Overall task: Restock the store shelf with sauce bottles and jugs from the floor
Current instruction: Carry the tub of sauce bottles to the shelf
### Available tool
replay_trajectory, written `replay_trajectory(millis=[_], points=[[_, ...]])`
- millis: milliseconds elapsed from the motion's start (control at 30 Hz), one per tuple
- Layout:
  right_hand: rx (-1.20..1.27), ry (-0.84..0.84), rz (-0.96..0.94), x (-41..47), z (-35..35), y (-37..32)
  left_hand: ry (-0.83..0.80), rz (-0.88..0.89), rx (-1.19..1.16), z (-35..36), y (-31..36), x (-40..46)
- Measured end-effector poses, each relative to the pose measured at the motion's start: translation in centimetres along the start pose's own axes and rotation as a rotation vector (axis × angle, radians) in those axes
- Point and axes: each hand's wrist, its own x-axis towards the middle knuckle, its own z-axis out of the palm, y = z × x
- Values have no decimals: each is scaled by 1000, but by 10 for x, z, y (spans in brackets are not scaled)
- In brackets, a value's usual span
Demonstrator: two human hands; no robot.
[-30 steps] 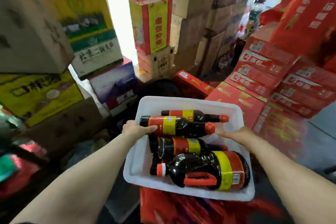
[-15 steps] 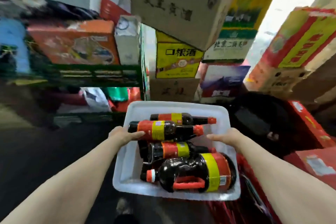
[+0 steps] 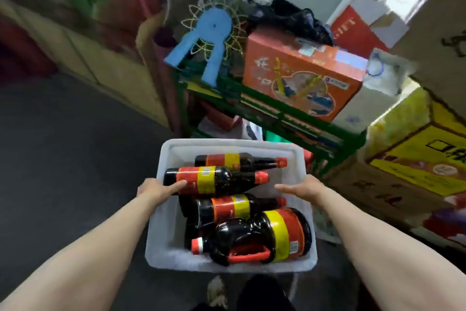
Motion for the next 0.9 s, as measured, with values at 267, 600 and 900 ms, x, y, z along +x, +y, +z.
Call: replay_trajectory(millis=[267,600,900], points=[[-244,-104,-229,91,39,-220,125,-272,-294,-95,-58,81],[-413,-273,-484,176,124,-473,285,-572,-490,-189,-108,173],[-533,-422,-538,273,250,-690,325,-657,-637,-315,-169,288]])
